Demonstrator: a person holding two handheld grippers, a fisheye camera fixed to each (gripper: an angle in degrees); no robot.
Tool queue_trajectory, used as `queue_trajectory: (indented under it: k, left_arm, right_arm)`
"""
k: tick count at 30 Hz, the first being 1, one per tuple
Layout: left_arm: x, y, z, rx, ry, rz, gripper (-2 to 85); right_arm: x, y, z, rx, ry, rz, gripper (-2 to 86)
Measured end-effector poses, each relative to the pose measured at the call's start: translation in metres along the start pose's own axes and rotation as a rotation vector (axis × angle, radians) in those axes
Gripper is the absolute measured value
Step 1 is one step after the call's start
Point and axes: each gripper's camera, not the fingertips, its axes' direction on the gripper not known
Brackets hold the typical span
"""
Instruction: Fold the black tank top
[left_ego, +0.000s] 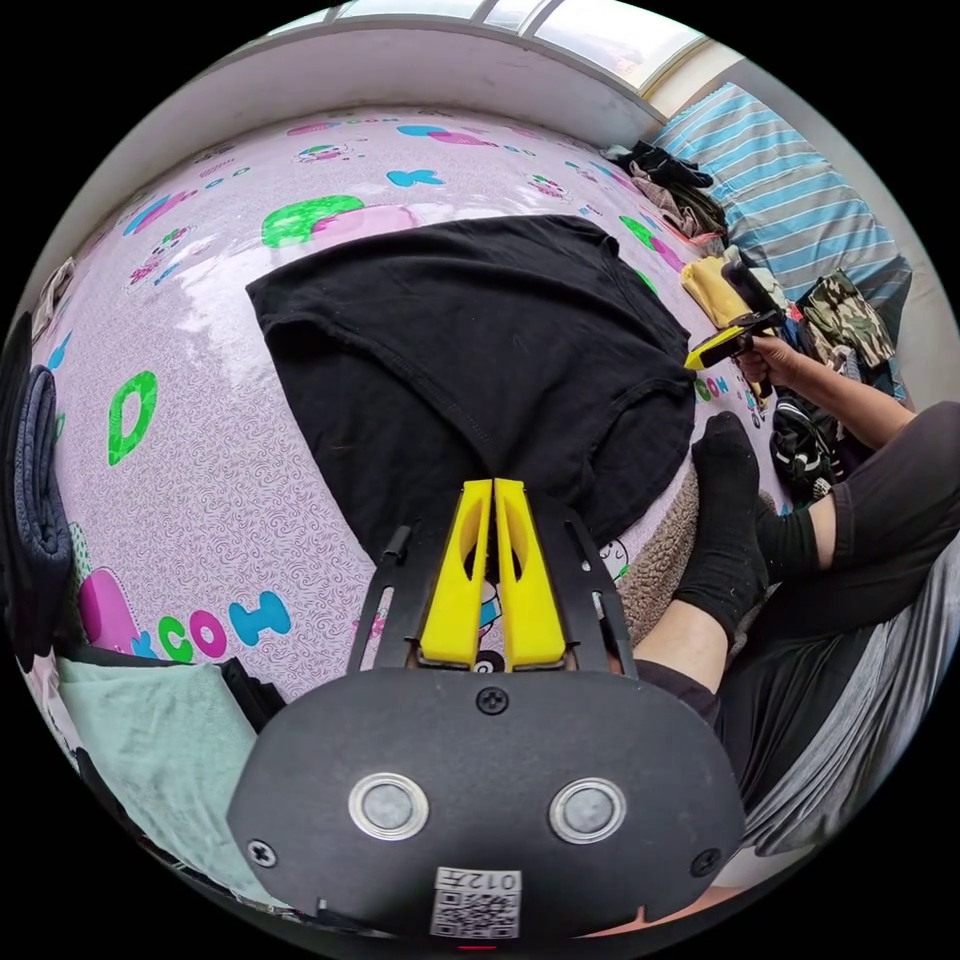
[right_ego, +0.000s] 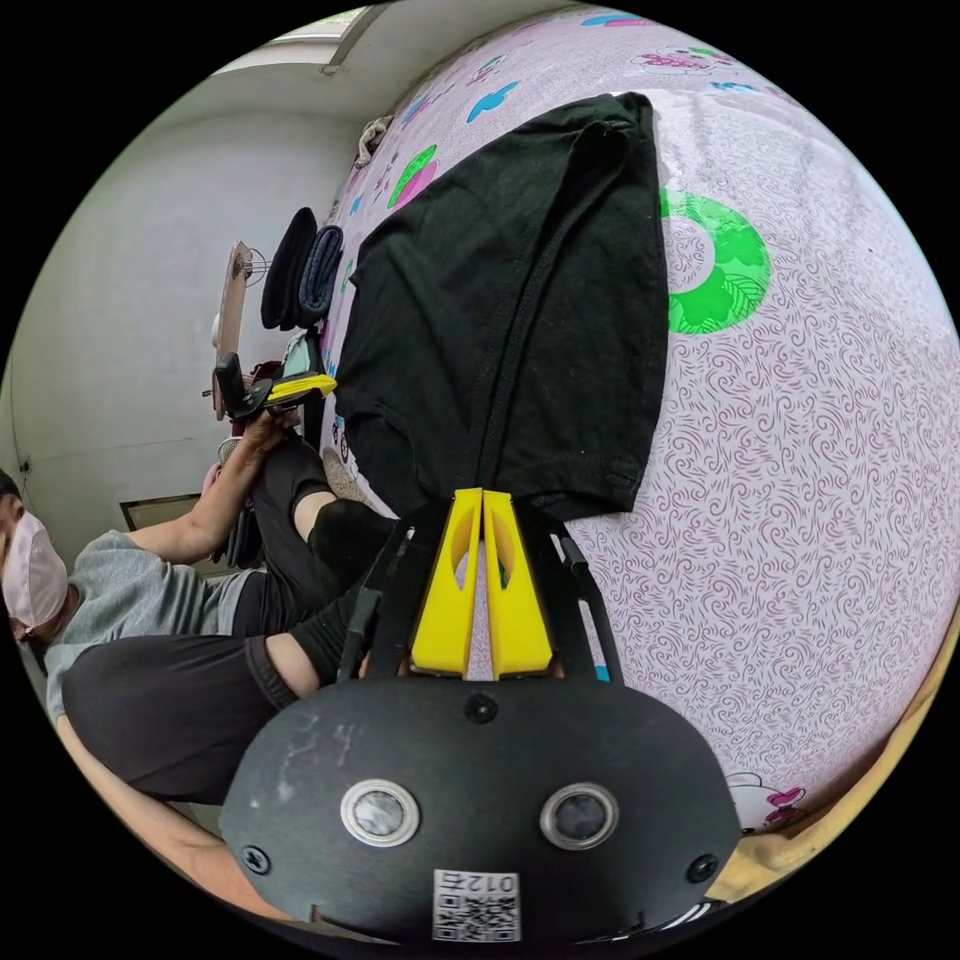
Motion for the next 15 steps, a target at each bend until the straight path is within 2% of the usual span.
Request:
queue_trajectory:
  k: [15]
  left_arm:
    - [0.010,-0.020,0.006,-0.022,0.067,-0.001,0.8]
  right_arm:
    - [0.016,-0.003,-0.004,-0.005,-0.008,0.005,-0.8]
